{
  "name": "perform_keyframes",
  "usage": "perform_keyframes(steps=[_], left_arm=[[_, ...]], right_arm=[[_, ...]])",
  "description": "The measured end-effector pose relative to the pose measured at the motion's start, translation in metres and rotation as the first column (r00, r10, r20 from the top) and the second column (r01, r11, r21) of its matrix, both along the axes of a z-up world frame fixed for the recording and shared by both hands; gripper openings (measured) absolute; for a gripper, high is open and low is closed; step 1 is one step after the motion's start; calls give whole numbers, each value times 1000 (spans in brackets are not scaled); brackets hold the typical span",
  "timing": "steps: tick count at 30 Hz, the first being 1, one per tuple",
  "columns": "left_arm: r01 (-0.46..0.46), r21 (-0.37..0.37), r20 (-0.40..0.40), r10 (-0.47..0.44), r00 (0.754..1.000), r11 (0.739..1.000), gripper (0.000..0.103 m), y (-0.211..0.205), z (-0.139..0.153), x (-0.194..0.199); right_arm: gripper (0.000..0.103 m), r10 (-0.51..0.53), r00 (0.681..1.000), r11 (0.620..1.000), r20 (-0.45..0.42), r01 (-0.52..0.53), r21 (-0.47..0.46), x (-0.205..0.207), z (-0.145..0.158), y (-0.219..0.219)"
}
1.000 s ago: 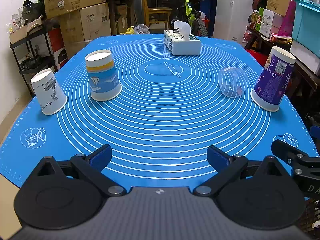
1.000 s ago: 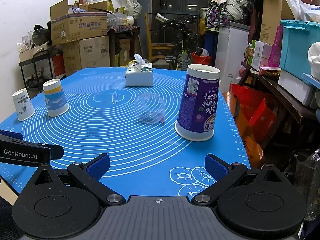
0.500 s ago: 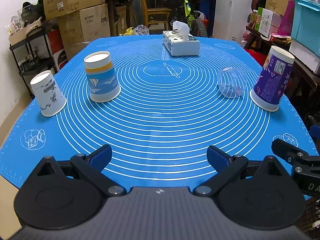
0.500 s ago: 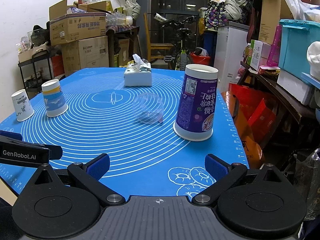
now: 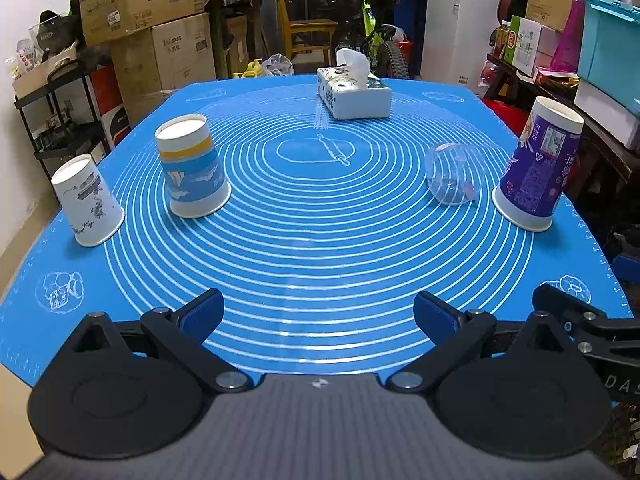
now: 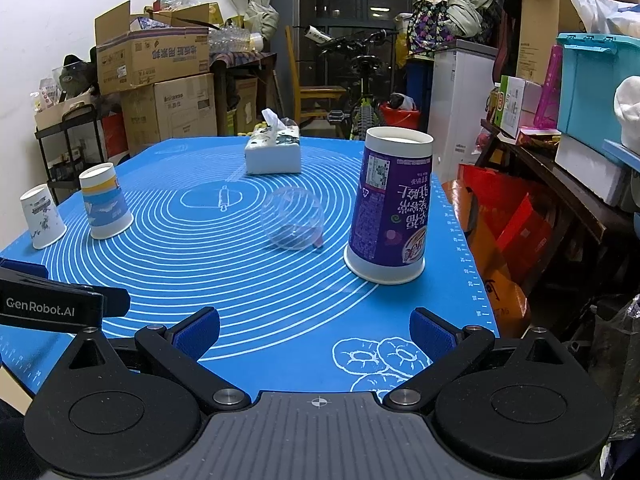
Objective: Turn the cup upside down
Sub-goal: 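Move the left tool to the clear plastic cup and close on it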
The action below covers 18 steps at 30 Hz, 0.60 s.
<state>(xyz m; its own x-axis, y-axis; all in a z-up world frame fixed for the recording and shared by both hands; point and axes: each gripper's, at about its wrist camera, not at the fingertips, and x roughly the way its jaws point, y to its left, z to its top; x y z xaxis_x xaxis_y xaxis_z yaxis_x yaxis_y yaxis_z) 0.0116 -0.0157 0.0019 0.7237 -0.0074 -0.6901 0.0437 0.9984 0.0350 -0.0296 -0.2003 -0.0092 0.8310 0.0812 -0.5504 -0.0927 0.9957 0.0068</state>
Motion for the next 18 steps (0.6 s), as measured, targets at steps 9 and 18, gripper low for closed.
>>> perform_keyframes(steps=[9, 18], left_arm=[[47, 18, 26, -47, 999, 999, 100, -20, 10, 22], [89, -14, 19, -89, 996, 996, 100, -46, 10, 65]], right_arm=[[101, -20, 1000, 1000, 3, 20, -2, 12, 6, -14], [101, -60, 998, 998, 3, 60, -24, 40, 7, -42]])
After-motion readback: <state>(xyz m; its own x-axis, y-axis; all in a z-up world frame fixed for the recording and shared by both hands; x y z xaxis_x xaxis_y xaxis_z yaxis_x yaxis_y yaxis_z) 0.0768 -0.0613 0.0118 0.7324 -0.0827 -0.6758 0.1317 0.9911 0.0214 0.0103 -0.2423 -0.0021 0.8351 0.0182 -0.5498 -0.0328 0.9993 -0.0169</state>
